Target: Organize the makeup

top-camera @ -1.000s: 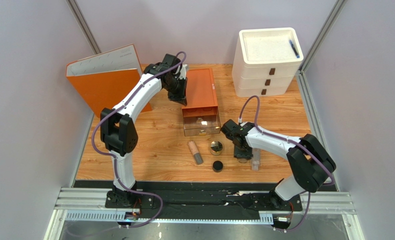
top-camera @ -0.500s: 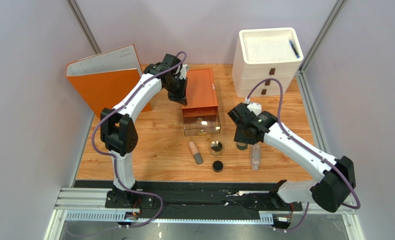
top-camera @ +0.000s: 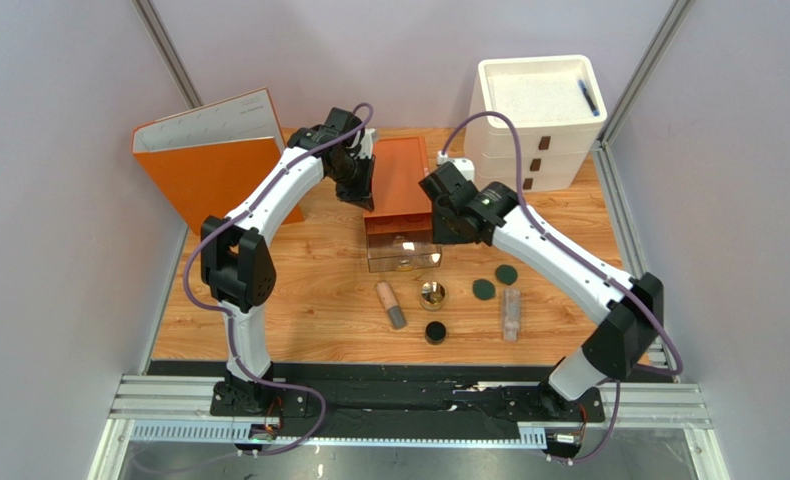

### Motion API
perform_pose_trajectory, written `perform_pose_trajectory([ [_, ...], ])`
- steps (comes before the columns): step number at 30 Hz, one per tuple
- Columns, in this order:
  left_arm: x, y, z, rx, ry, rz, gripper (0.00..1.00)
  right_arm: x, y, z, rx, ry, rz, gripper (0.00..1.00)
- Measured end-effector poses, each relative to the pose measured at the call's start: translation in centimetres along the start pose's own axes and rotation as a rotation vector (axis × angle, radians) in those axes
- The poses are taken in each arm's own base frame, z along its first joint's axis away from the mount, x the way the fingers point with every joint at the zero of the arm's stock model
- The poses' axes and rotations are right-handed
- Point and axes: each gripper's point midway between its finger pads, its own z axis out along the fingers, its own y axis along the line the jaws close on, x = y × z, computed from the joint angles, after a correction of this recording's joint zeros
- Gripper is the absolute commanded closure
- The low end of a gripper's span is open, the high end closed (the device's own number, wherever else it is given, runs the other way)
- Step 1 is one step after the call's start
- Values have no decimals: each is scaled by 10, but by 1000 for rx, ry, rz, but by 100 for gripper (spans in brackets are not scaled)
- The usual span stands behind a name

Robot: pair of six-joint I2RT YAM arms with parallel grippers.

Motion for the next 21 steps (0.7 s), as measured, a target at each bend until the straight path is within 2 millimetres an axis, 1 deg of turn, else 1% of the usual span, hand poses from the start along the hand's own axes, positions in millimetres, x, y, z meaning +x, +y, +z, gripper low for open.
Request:
perform_pose_trajectory([
  [3, 0, 0, 0, 0, 0, 0, 100, -3, 15, 16, -16, 19, -46, 100],
  [9, 0, 0, 0, 0, 0, 4, 100, -9, 39, 34, -65, 44, -77, 100],
  [15, 0, 0, 0, 0, 0, 4, 100, -11, 59, 45, -116, 69, -94, 91],
  [17, 0, 0, 0, -1, 0, 5, 100, -8, 63, 47, -131, 88, -97, 86],
  [18, 0, 0, 0, -1, 1, 5, 100, -6, 65, 47, -140, 96, -98, 80],
  [20, 0, 0, 0, -1, 1, 6, 100, -3, 67, 47, -156, 114, -99, 72],
  [21, 0, 0, 0, -2, 2, 6, 100, -1, 69, 46, -167, 124, -99, 63],
])
